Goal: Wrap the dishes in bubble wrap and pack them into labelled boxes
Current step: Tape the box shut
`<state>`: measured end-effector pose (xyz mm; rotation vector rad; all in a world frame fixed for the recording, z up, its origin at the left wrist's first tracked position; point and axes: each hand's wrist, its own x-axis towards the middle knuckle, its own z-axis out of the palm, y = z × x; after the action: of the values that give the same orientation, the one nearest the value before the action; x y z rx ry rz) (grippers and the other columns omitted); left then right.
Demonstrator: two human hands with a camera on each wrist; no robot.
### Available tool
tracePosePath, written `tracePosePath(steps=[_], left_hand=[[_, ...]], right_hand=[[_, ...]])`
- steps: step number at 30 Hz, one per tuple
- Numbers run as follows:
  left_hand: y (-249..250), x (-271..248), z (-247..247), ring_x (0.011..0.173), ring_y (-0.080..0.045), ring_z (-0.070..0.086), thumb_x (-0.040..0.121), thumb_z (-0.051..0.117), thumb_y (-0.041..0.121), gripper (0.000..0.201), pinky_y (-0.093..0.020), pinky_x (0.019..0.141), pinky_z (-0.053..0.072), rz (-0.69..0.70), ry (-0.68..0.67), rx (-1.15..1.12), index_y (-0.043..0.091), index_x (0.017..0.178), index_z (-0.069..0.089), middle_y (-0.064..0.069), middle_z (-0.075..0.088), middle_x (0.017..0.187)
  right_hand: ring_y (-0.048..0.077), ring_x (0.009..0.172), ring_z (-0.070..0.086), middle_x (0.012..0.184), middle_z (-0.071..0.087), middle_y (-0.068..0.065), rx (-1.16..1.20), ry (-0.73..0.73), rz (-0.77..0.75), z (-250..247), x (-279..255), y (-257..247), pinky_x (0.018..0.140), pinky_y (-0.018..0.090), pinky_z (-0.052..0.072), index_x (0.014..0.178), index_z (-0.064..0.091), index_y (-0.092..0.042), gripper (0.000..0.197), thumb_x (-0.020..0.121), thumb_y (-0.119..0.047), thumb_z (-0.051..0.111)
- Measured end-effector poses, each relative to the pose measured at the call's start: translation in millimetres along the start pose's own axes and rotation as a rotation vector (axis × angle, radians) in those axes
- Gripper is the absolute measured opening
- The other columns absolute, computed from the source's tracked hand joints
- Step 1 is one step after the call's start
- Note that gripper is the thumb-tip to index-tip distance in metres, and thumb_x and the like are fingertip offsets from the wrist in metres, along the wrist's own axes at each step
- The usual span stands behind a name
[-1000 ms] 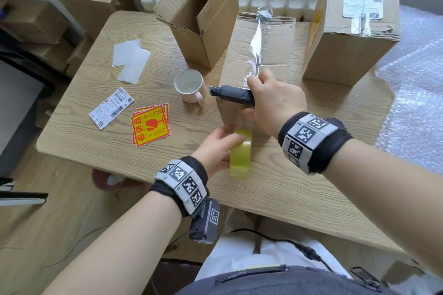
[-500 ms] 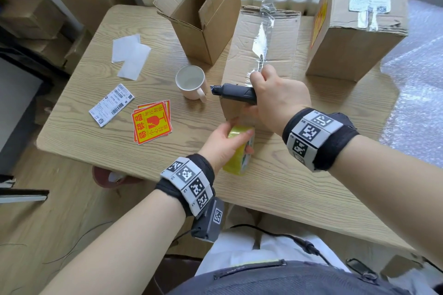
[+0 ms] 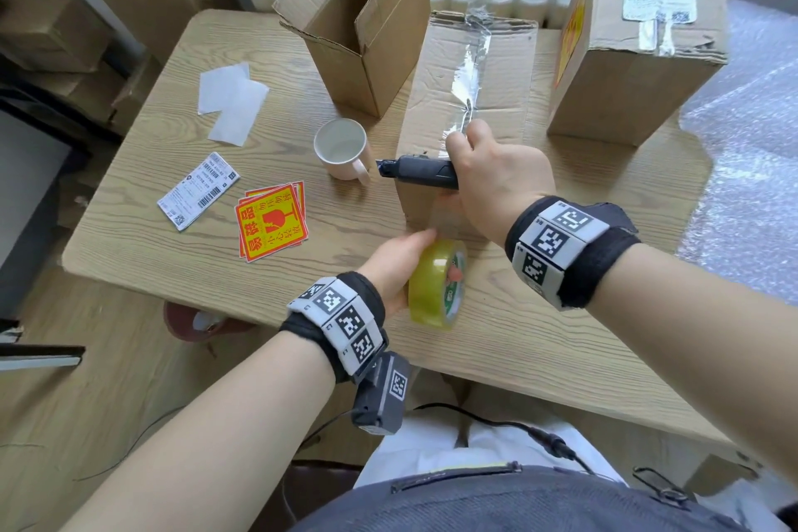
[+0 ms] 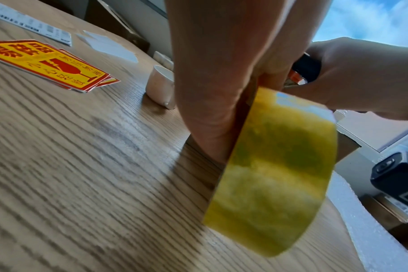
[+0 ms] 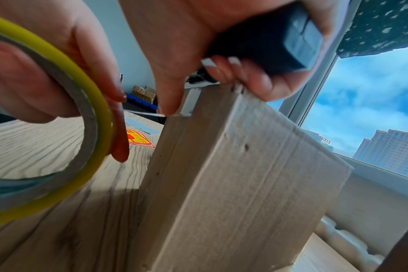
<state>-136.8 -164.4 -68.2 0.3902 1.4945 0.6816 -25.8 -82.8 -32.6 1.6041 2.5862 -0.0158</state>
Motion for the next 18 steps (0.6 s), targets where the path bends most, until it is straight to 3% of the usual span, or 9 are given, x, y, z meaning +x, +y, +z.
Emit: tracePosePath(steps=[2, 3, 6, 8, 10, 12, 14, 16, 18], left_hand=[[-2, 2, 0, 0.062, -0.014, 0.067, 0.100, 0.046, 0.021, 0.026, -0.028, 0.062, 0.056, 0.018, 0.003, -0.011, 0.006, 0.120, 0.052, -0.010, 0.065, 0.089], [-1, 1, 1, 0.063, -0.013, 0.068, 0.099, 0.046, 0.021, 0.023, -0.027, 0.063, 0.056, 0.045, 0.009, -0.007, 0.009, 0.118, 0.053, -0.010, 0.065, 0.093], [5, 2, 3, 0.095, -0.023, 0.067, 0.097, 0.049, 0.026, 0.032, -0.039, 0.089, 0.054, 0.110, 0.049, -0.002, 0.010, 0.124, 0.056, -0.014, 0.065, 0.116], [6, 4, 5, 0.099, -0.029, 0.064, 0.095, 0.052, 0.025, 0.033, -0.042, 0.093, 0.051, 0.127, 0.074, -0.010, 0.010, 0.124, 0.058, -0.017, 0.065, 0.117], [3, 5, 5, 0.101, -0.032, 0.064, 0.093, 0.054, 0.025, 0.030, -0.046, 0.094, 0.051, 0.128, 0.088, 0.013, 0.012, 0.119, 0.062, -0.018, 0.065, 0.115], [-2, 7, 4, 0.104, -0.032, 0.064, 0.093, 0.054, 0.026, 0.022, -0.049, 0.095, 0.050, 0.138, 0.098, 0.050, 0.016, 0.110, 0.063, -0.016, 0.066, 0.114], [-3, 6, 3, 0.105, -0.030, 0.063, 0.093, 0.055, 0.027, 0.013, -0.048, 0.096, 0.049, 0.156, 0.106, 0.079, 0.022, 0.103, 0.062, -0.013, 0.066, 0.114], [-3, 7, 3, 0.105, -0.029, 0.063, 0.093, 0.056, 0.027, 0.010, -0.047, 0.096, 0.049, 0.174, 0.117, 0.098, 0.023, 0.101, 0.061, -0.012, 0.065, 0.114], [-4, 9, 4, 0.106, -0.028, 0.062, 0.091, 0.059, 0.029, 0.009, -0.047, 0.097, 0.049, 0.202, 0.143, 0.125, 0.024, 0.099, 0.060, -0.012, 0.065, 0.114]], right_hand=[[0.027, 0.060, 0.042, 0.116, 0.045, 0.008, -0.023, 0.000, -0.023, 0, 0, 0, 0.043, 0.028, 0.015, 0.115, 0.042, -0.010, 0.029, 0.090, -0.018, 0.055], [0.027, 0.059, 0.041, 0.114, 0.047, 0.008, -0.031, 0.011, -0.029, 0, 0, -2, 0.043, 0.027, 0.013, 0.114, 0.044, -0.010, 0.025, 0.090, -0.013, 0.051], [0.022, 0.038, 0.040, 0.085, 0.058, 0.004, -0.101, 0.008, 0.015, -6, 1, -9, 0.045, 0.022, 0.000, 0.087, 0.062, -0.014, 0.033, 0.074, -0.002, 0.034], [0.021, 0.034, 0.035, 0.077, 0.058, 0.004, -0.098, 0.105, -0.019, -8, 2, -8, 0.047, 0.020, -0.001, 0.080, 0.062, -0.014, 0.026, 0.070, -0.003, 0.040], [0.026, 0.050, 0.041, 0.103, 0.054, 0.010, 0.015, 0.010, 0.001, -5, -1, -5, 0.043, 0.024, 0.012, 0.102, 0.054, -0.010, 0.022, 0.081, -0.008, 0.054], [0.030, 0.071, 0.053, 0.119, 0.044, 0.008, 0.157, -0.065, 0.020, -8, -2, 4, 0.051, 0.031, 0.031, 0.114, 0.044, -0.012, 0.041, 0.085, -0.035, 0.063], [0.029, 0.089, 0.057, 0.122, 0.043, 0.004, 0.320, -0.051, 0.027, -16, -5, 11, 0.065, 0.034, 0.041, 0.114, 0.045, -0.017, 0.052, 0.081, -0.053, 0.063], [0.027, 0.096, 0.056, 0.120, 0.046, 0.003, 0.483, -0.020, 0.031, -22, -10, 17, 0.074, 0.034, 0.043, 0.115, 0.048, -0.019, 0.045, 0.083, -0.048, 0.062], [0.026, 0.094, 0.054, 0.111, 0.049, 0.002, 0.571, -0.003, -0.046, -25, -19, 22, 0.075, 0.034, 0.045, 0.112, 0.053, -0.021, 0.036, 0.086, -0.043, 0.060]])
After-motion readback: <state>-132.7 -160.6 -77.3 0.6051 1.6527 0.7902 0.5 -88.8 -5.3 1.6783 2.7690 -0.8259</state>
